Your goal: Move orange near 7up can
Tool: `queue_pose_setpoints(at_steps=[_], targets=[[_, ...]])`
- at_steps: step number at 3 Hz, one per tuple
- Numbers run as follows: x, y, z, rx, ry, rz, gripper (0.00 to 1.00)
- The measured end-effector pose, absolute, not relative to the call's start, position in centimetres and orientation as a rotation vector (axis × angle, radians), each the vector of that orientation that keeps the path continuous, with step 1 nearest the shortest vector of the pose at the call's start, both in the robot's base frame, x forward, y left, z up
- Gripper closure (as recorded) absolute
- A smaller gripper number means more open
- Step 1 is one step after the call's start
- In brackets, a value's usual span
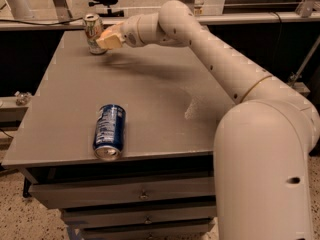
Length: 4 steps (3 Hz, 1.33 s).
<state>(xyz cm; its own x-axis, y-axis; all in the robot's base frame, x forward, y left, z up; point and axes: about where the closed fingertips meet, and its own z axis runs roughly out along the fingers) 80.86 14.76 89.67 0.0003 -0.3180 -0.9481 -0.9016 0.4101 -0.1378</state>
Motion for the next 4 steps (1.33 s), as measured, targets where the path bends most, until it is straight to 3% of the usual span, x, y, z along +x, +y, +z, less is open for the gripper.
queue_pose_setpoints(at_steps=[2, 4], targets=[[81.9, 15.4, 86.8, -1.133, 1.628, 0.646, 1.0], [82.3, 15.3, 85.9, -1.127, 1.666, 0.639, 0.6]])
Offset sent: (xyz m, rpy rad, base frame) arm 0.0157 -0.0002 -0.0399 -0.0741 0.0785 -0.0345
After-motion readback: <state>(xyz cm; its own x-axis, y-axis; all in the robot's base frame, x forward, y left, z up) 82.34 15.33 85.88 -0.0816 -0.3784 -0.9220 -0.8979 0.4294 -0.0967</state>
